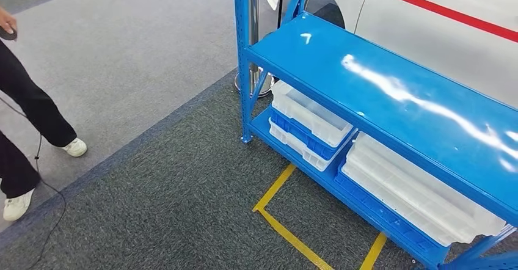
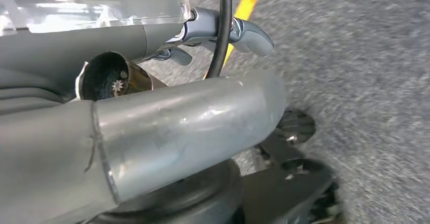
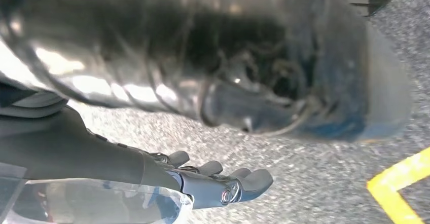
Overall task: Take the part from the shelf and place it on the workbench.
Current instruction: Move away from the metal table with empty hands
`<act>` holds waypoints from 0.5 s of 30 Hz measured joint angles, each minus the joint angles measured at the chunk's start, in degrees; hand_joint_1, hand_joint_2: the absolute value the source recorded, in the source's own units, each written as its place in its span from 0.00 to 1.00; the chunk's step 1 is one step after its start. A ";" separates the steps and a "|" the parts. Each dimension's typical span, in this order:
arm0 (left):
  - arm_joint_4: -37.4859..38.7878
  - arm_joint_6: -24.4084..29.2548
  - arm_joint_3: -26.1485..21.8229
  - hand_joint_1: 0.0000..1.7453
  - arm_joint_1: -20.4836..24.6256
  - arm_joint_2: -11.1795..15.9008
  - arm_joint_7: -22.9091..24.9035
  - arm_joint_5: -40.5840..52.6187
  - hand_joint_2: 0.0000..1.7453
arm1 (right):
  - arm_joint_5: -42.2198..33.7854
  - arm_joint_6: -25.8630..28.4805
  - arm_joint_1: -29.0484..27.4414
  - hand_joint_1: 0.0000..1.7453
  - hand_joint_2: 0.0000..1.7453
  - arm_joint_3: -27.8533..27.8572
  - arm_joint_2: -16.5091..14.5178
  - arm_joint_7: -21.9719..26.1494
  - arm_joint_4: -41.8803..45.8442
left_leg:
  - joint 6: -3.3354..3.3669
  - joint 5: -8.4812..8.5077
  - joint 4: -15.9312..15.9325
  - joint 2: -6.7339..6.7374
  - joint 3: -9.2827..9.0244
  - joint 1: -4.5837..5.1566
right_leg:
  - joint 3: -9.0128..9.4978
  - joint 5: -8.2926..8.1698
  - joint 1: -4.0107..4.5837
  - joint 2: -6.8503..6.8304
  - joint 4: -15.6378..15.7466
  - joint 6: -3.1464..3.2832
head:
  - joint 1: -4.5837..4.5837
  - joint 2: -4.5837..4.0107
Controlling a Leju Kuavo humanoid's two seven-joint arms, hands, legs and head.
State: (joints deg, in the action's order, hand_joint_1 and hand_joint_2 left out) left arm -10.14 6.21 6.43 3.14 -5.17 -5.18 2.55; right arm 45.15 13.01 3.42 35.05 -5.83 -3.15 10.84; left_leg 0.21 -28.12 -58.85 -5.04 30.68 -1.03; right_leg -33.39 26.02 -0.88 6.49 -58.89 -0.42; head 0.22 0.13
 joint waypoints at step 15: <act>0.00 -0.42 0.00 0.00 -0.26 -0.39 0.91 0.96 0.00 | 0.72 0.31 -0.21 0.00 0.00 0.20 0.68 0.36 0.05 | 1.30 0.29 1.15 10.65 -0.58 0.81 | 1.05 0.64 0.92 -10.31 0.20 -0.53 | -0.10 0.00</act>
State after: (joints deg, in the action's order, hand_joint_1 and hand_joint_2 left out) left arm -10.14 5.79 6.43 2.88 -5.56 -4.26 3.51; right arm 45.87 13.32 3.21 35.24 -5.15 -2.79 10.89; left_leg 1.51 -27.83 -57.70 5.61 30.10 -0.23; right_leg -32.35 26.65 0.04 -3.82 -58.70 -0.95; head 0.11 0.13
